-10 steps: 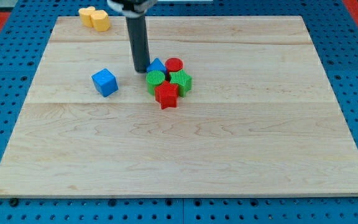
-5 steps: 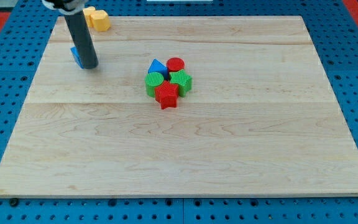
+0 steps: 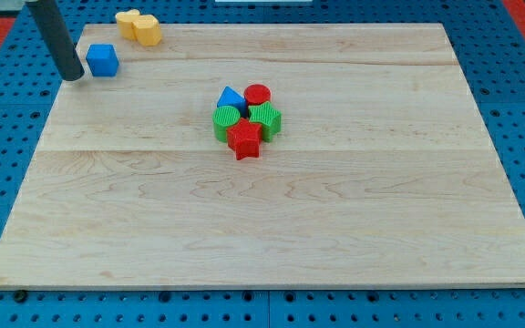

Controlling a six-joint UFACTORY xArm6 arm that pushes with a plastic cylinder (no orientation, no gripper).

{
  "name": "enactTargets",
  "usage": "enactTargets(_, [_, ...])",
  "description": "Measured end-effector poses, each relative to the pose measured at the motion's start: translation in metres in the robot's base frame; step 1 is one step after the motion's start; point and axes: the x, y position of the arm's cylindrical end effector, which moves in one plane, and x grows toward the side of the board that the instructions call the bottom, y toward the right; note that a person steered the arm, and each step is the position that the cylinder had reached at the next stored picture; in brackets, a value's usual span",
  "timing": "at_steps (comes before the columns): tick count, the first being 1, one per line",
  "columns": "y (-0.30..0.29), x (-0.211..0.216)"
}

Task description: Move the blue cube to the top left

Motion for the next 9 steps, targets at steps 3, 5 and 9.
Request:
enactTargets(3, [0.038, -0.012])
enactTargets(5, [0.078, -0.004])
enactTargets(9, [0.067, -0.029])
